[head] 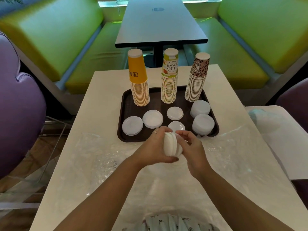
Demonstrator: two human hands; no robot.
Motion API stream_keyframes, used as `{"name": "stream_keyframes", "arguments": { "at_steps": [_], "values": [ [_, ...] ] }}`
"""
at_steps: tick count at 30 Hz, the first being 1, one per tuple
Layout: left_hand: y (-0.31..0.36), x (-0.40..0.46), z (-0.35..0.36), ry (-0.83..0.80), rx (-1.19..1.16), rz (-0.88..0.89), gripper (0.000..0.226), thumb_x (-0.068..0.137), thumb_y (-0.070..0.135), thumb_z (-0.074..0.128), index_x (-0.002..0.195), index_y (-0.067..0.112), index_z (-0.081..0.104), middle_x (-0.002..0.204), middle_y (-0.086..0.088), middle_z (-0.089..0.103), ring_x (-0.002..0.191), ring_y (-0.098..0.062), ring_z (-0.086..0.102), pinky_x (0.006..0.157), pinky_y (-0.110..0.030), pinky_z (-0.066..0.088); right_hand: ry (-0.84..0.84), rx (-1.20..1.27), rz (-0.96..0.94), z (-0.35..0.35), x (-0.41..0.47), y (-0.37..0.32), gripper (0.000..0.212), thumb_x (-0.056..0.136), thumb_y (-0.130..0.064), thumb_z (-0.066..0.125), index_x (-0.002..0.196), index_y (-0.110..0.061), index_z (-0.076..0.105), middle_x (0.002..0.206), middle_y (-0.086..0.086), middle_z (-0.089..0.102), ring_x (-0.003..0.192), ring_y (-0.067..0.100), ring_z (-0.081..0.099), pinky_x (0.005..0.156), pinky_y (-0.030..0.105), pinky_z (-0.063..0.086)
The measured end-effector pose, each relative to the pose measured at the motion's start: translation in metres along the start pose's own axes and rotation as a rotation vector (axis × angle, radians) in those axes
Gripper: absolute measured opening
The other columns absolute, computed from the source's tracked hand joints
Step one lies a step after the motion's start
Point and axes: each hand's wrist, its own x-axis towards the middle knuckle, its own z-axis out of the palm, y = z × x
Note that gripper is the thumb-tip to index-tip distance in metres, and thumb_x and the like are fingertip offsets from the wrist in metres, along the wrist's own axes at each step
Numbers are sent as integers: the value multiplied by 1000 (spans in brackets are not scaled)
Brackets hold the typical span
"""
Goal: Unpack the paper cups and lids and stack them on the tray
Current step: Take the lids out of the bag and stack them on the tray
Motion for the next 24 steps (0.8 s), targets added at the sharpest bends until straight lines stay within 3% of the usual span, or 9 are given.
{"name": "stream_keyframes", "arguments": {
  "at_steps": [2,4,7,9,13,17,21,24],
  "values": [
    [5,0,-3,83,12,7,82,63,33,86,126,32,33,124,13,41,109,-8,45,79,-15,44,-106,136,50,-1,0,-3,11,93,-29,53,102,-29,59,111,2,62,105,20,60,84,35,55],
    [9,1,-6,116,28,28,84,64,32,86,129,29,33,128,10,42,110,-9,44,83,-19,46,-219,231,109,-3,1,-5,26,90,-37,51,112,-25,56,118,5,59,108,21,58,79,31,55],
    [16,0,-7,54,55,81,92,61,35,86,133,30,29,132,9,41,113,-9,44,88,-23,48,-353,446,343,-3,1,-6,57,79,-48,54,130,-23,48,125,10,57,113,25,57,72,32,56],
    [17,0,-6,-13,53,94,100,59,39,87,136,32,23,135,10,39,117,-10,43,93,-27,47,-377,606,484,-4,1,-8,60,78,-47,57,132,-22,50,122,12,58,110,27,57,66,33,57],
    [16,-1,-5,16,-20,104,101,62,40,86,132,34,14,133,13,30,119,-7,37,98,-23,42,-389,710,444,-4,5,-6,57,81,-38,56,135,-23,50,124,13,56,105,27,58,62,33,57],
    [22,0,1,299,-65,146,85,65,36,85,121,36,21,128,16,27,119,-5,32,94,-14,36,-344,777,413,-5,10,-7,87,62,-44,81,138,-20,46,132,18,49,115,32,54,69,38,56],
    [24,1,5,156,-94,181,76,77,38,76,131,31,22,146,10,21,128,-5,28,104,-23,37,-347,720,421,-6,8,-13,67,76,-42,62,136,-17,46,122,15,57,108,28,59,65,34,58],
    [24,3,7,85,-104,183,79,88,50,50,149,28,4,156,15,3,141,-7,13,112,-26,22,-409,747,433,-4,5,-16,82,63,-39,82,134,-14,49,121,17,61,106,29,64,68,37,57]
  ]
}}
